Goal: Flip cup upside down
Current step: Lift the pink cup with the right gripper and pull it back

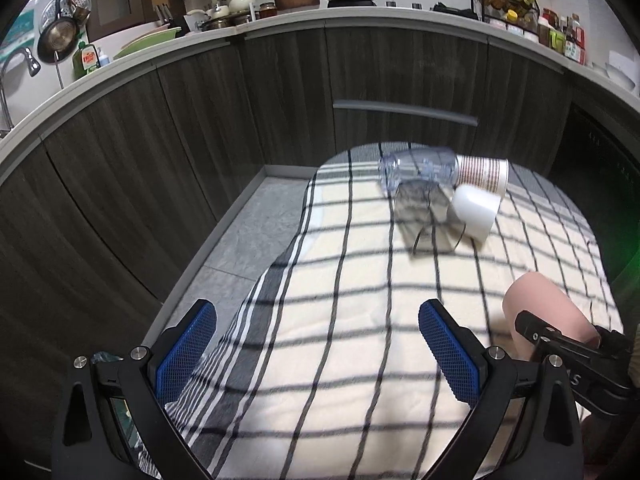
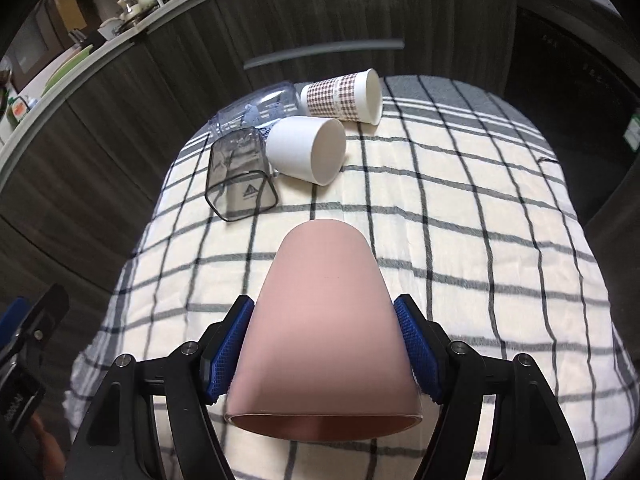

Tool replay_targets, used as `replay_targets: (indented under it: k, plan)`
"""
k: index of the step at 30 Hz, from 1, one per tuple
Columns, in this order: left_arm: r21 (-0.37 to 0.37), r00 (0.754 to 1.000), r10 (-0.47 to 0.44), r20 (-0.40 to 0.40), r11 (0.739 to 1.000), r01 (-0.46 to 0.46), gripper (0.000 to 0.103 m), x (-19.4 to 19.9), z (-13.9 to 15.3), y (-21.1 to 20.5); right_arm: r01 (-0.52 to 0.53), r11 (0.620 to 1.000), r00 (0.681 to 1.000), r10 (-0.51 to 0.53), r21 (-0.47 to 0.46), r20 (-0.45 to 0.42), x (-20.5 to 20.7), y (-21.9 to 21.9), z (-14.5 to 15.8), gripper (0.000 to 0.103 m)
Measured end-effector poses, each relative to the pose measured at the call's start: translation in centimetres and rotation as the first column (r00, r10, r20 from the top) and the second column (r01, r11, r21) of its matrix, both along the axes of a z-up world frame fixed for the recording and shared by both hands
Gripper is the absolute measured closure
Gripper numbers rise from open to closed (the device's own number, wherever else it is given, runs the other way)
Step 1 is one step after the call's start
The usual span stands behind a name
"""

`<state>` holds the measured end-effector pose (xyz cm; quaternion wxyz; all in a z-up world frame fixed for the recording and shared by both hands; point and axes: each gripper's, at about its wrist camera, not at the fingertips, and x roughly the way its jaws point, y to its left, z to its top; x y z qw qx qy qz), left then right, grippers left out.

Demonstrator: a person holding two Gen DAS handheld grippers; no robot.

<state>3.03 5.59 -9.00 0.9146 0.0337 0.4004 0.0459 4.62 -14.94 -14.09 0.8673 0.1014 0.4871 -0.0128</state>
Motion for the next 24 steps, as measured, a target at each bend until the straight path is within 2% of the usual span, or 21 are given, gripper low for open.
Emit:
replay_targets:
  k: [6, 12, 14, 16, 24]
  plan:
    - [0.003, 1.0, -0.015, -0.024, 1.0, 0.015, 0.0, -1.5, -1.1, -0.3, 0.013, 1.0, 0.996, -0.012, 0.007, -0.086, -1.4, 0.8, -3.6, 0.032]
    - [-0.002, 0.999, -0.016, -0.034, 1.0, 0.016, 0.0, -1.4, -1.2, -0.3, 0.002, 1.0, 0.996, -0.001, 0.011, -0.093, -1.6, 1.0, -4.0, 0.031]
    - [0.001, 0.999, -0.017, -0.033, 1.0, 0.017, 0.0, -1.2, -1.0, -0.4, 0.005, 1.0, 0.994, -0.002, 0.028, -0.111, -1.6, 0.9, -4.1, 0.025]
    - [0.0, 0.999, -0.02, -0.033, 1.0, 0.02, 0.0, -1.1, -0.8, -0.5, 0.013, 0.999, 0.994, -0.009, 0.038, -0.108, -1.7, 0.7, -3.8, 0.019]
    - [-0.024, 0.997, -0.054, -0.055, 0.998, 0.053, 0.0, -0.7, -0.1, -2.2, 0.052, 0.999, 0.999, -0.052, 0.016, -0.006, -3.0, -1.3, 0.5, 0.019]
